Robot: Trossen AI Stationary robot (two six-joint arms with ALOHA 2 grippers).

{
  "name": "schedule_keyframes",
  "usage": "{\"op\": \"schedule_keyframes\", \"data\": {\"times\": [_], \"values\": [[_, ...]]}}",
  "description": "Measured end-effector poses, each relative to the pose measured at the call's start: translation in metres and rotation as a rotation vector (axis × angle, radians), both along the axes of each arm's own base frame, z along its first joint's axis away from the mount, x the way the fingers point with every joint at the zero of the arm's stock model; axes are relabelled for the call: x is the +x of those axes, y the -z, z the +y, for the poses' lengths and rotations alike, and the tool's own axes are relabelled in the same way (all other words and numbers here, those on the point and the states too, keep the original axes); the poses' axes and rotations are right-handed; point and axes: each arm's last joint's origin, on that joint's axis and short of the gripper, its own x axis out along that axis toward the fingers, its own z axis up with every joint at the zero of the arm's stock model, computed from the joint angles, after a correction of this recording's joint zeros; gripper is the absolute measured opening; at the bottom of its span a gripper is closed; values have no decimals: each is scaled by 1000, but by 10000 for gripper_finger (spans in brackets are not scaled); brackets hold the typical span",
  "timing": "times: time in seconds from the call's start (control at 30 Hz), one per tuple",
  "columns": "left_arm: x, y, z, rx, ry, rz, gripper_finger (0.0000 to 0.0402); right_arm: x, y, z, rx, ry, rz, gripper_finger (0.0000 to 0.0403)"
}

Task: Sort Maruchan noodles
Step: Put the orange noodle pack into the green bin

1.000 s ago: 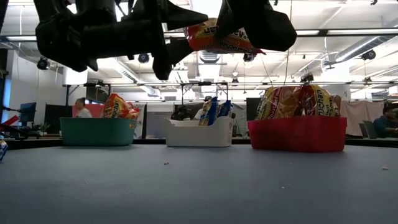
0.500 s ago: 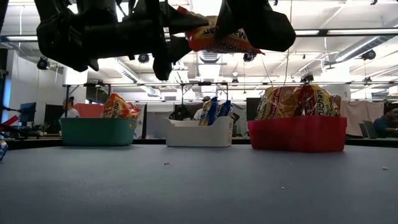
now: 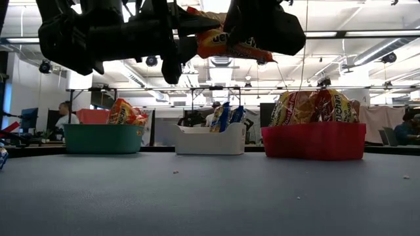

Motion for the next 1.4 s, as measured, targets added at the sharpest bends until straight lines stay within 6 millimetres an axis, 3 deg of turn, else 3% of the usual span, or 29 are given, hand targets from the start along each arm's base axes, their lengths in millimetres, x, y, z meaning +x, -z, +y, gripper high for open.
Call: {"op": "schedule_keyframes", "data": {"times": [0.37,0.73,1.07,1.23,1.4], "values": [[-6,-6,11,-8,-33,-17,113,-3,-6,1,21,34,-117,183],[-27,-35,25,57,-101,59,113,-29,-55,-16,114,108,-430,184],[-63,-66,31,118,-232,207,113,-59,-68,-34,136,135,-550,183],[-84,-80,34,149,-326,313,113,-49,-61,-37,256,98,-436,170],[-102,-100,38,167,-402,435,113,-24,-60,-43,497,-53,-343,155]]}}
